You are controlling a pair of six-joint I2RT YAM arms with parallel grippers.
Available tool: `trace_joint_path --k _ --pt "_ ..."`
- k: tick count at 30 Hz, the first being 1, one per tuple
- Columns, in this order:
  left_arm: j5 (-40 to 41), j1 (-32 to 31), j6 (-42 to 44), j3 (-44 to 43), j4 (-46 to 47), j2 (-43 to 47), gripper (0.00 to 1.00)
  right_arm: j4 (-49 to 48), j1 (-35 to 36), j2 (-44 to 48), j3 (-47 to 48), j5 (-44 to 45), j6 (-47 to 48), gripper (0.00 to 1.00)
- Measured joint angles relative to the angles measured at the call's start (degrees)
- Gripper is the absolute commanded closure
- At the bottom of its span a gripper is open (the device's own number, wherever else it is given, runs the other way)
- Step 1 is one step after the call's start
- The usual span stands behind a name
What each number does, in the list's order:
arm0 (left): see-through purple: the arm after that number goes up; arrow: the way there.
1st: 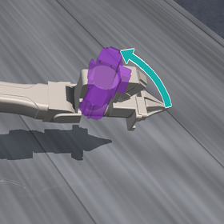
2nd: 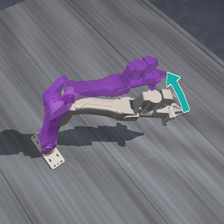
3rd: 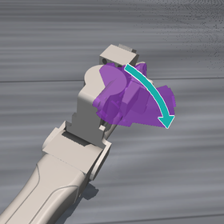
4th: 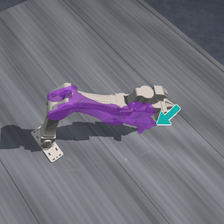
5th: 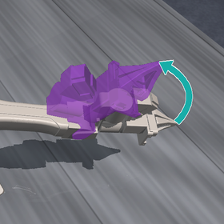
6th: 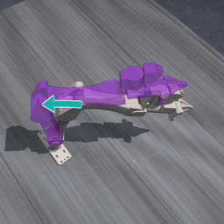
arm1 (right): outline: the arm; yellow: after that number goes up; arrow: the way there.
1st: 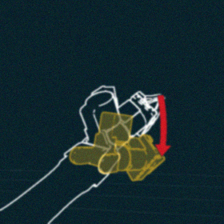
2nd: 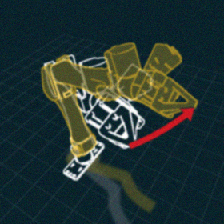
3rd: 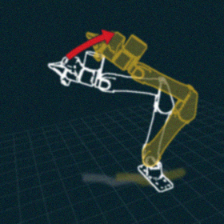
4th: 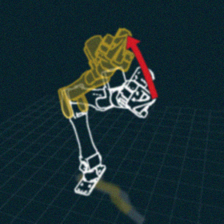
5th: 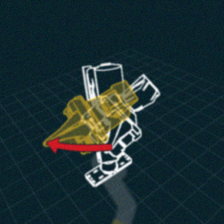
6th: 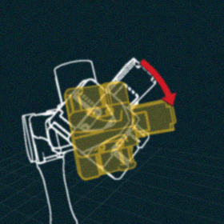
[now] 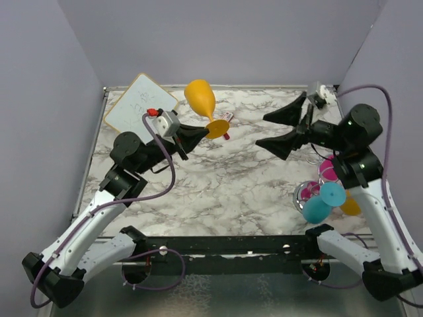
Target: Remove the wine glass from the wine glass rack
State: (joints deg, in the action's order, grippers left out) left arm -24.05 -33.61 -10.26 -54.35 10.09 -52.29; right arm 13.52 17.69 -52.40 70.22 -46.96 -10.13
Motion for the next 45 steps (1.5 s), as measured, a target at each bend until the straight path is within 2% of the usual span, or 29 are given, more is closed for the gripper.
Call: trace_joint_path --k 3,7,15,21,23,27,30,34,38,42,44,45 --pt "-0.8 0.0 5.0 2.8 0.5 3.1 1.0 -6.1 0.5 -5.8 -0.5 -11.0 -6.0 0.16" --pt "-3.4 0.0 7.9 5.8 0.8 5.0 1.0 -11.4 3.2 -10.6 -2.2 -17.2 -10.9 0.22" --pt "-9.6 0.0 7.6 6.5 1.9 6.3 1.0 -13.8 14.3 -14.3 -2.1 -17.0 -9.5 0.37" --pt "-12.0 0.0 4.3 7.5 4.5 8.1 1.0 -16.2 16.8 -15.1 -4.1 -16.3 -8.1 0.5" --pt "-12.5 0.0 3.3 7.6 5.0 8.0 1.0 -16.3 17.2 -15.1 -4.4 -16.2 -8.0 0.5" --pt "-12.4 0.0 2.3 7.6 5.6 8.0 1.0 -14.6 17.4 -13.7 -4.4 -12.7 -6.1 0.42" --pt "-11.4 0.1 2.0 8.2 6.2 8.5 1.0 -10.8 17.6 -9.9 -4.5 -5.6 -3.6 0.35" --pt "-11.4 0.1 1.6 8.7 6.2 8.9 1.0 -9.7 17.6 -3.2 -6.9 3.8 -1.6 0.35" --pt "-12.0 0.0 0.9 8.7 6.7 8.2 1.0 -9.9 17.5 -2.2 -7.6 6.6 -1.6 0.44" --pt "-13.2 0.0 0.1 8.7 6.8 6.8 1.0 -10.0 17.5 -6.6 -7.1 6.4 -1.9 0.53" --pt "-13.8 0.0 -0.3 8.7 6.8 6.4 1.0 -10.3 17.5 -9.0 -7.3 5.5 -2.7 0.62" --pt "-14.0 0.0 -0.4 8.7 6.8 6.4 1.0 -10.6 17.5 -9.7 -7.7 4.8 -3.2 0.7"
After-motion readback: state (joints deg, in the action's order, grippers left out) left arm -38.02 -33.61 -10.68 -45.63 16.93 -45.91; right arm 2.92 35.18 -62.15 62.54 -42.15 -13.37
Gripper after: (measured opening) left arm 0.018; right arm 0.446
